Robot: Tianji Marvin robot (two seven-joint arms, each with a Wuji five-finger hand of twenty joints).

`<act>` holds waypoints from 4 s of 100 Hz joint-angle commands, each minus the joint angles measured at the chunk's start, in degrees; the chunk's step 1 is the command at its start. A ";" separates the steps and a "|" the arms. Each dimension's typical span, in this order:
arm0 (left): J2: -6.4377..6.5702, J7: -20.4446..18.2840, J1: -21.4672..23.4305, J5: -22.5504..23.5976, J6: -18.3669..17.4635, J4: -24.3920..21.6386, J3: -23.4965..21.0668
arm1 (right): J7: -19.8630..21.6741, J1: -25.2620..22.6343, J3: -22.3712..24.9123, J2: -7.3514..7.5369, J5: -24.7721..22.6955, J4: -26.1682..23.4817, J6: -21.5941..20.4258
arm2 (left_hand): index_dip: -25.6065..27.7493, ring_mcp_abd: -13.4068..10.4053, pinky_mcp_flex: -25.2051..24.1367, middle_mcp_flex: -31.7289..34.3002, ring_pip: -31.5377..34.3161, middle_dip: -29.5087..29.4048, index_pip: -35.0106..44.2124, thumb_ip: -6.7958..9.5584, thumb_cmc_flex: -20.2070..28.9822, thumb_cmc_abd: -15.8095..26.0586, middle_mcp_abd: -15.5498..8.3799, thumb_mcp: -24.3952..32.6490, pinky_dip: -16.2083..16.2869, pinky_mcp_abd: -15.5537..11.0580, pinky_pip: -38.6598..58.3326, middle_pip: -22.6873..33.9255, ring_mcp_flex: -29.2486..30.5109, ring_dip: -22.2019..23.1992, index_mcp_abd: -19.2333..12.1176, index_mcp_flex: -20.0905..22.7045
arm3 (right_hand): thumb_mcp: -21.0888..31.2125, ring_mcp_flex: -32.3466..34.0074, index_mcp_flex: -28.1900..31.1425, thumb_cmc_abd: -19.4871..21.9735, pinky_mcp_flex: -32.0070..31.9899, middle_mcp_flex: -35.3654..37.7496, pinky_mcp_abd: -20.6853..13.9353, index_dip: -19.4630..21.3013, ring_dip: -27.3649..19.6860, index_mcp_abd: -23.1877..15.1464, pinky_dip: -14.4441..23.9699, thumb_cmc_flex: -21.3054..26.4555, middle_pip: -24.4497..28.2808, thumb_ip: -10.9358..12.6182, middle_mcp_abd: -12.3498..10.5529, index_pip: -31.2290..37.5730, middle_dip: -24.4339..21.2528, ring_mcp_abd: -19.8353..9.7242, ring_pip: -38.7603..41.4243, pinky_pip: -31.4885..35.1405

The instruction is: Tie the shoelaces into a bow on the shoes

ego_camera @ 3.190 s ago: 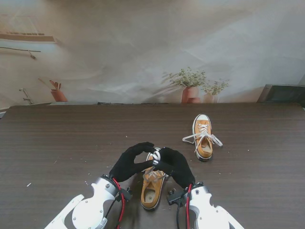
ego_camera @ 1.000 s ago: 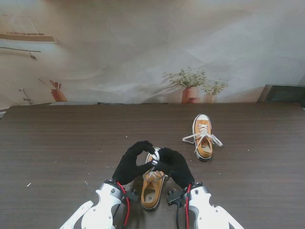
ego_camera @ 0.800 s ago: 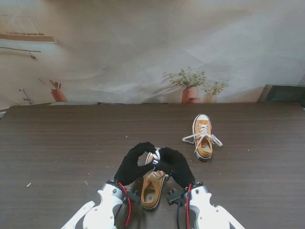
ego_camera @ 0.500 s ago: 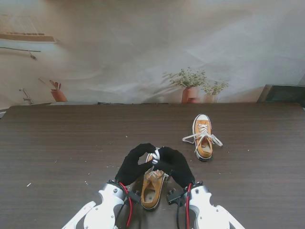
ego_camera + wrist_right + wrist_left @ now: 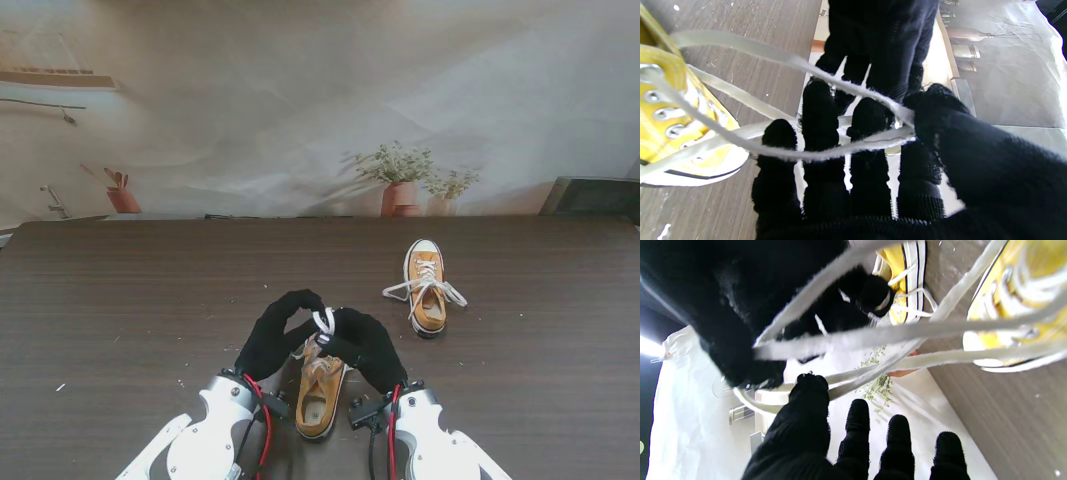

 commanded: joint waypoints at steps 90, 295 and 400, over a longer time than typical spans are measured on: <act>2.74 -5.66 12.17 4.22 -5.98 -13.85 -15.05 | -8.98 4.09 0.87 -1.49 -14.14 6.01 0.32 | -1.66 0.98 1.68 1.71 -0.74 -3.45 -1.48 -0.36 1.25 2.10 1.24 -2.37 1.04 -0.60 0.18 -1.59 1.53 -1.17 1.01 2.54 | -1.74 8.51 2.88 1.50 6.47 12.68 1.86 -3.43 0.59 -3.42 -0.16 0.92 2.67 -0.05 -0.47 3.64 1.61 -0.28 4.59 3.83; 1.63 1.59 6.06 10.58 1.55 0.82 0.38 | -8.29 0.82 0.44 -1.00 -14.17 2.26 -6.10 | -21.68 1.26 4.50 -0.77 1.58 -5.14 -30.05 -2.19 -22.63 -16.80 1.35 28.00 3.83 -0.48 1.57 -4.02 1.68 0.00 -1.48 2.77 | -1.29 8.82 3.28 1.08 7.18 13.14 1.71 -2.87 0.34 -3.05 -0.45 1.12 4.26 -0.07 -0.67 3.86 5.53 -0.79 6.66 5.25; 0.56 3.34 5.64 6.34 0.62 3.15 1.64 | -6.38 3.00 0.54 -0.85 -12.56 4.33 -4.66 | -4.34 1.49 7.44 2.20 3.94 -2.57 -7.54 -3.79 -19.28 -31.90 0.50 42.17 2.42 0.95 2.26 0.35 3.50 -1.10 -4.33 1.97 | -1.33 8.78 3.36 1.27 7.20 13.04 1.61 -2.68 0.37 -3.25 -0.57 1.10 4.15 -0.10 -0.85 3.73 5.60 -0.76 6.50 5.23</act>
